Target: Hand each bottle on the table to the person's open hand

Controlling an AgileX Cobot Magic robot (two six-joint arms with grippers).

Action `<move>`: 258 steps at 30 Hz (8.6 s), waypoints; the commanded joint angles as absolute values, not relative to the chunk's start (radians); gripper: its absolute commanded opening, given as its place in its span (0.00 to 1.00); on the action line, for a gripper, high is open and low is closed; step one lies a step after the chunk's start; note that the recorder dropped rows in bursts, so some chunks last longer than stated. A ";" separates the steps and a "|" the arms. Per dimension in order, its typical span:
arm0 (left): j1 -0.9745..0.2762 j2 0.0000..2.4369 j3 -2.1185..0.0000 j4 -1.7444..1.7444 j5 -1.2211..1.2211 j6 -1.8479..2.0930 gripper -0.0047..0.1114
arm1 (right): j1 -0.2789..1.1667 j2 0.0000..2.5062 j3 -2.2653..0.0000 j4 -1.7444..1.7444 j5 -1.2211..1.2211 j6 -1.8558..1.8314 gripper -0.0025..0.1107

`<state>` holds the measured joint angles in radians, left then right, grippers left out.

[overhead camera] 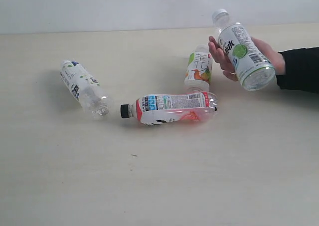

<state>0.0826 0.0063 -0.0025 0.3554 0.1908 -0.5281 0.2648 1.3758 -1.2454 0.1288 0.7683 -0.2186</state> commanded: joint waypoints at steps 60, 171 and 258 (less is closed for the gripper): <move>0.033 0.000 0.000 0.355 0.194 -0.527 0.12 | 0.337 0.205 -0.346 0.692 0.169 -0.712 0.02; -0.001 0.000 0.000 0.355 0.194 -0.527 0.12 | 0.604 2.039 -1.308 0.124 0.633 -1.003 0.70; -0.001 0.000 0.000 0.355 0.194 -0.527 0.12 | 0.174 1.796 -1.401 0.018 0.726 0.133 0.02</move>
